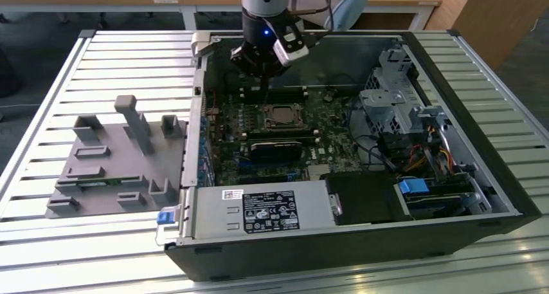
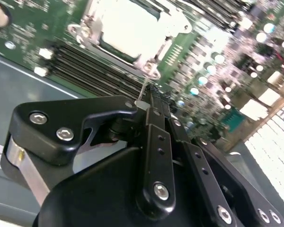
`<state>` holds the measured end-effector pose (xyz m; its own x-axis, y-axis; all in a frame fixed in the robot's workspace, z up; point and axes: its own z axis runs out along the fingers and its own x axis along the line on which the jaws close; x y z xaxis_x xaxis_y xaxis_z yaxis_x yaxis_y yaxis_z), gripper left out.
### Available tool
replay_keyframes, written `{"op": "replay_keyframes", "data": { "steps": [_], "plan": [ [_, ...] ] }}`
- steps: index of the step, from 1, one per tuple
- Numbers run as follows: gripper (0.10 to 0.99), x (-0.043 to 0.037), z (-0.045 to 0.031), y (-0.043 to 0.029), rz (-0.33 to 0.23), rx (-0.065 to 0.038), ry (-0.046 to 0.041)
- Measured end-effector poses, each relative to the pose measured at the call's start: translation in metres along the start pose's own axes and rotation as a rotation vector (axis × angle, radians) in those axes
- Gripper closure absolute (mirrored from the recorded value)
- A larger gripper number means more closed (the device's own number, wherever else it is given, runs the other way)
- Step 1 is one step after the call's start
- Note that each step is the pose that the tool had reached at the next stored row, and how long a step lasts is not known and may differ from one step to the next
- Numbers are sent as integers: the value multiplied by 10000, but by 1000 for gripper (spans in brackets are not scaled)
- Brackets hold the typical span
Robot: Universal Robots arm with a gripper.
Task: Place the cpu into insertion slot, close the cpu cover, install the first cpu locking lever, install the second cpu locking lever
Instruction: 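Install the first cpu locking lever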
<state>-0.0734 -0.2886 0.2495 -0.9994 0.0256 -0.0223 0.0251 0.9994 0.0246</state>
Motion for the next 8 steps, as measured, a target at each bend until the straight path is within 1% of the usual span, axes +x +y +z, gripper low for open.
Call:
{"op": "replay_keyframes", "data": {
  "steps": [3,4,8],
  "plan": [
    [980,-105,11,3,0,-1,4],
    [980,-125,14,4,-1,-2,4],
    [980,-134,25,4,1,-11,-2]
  ]
}}
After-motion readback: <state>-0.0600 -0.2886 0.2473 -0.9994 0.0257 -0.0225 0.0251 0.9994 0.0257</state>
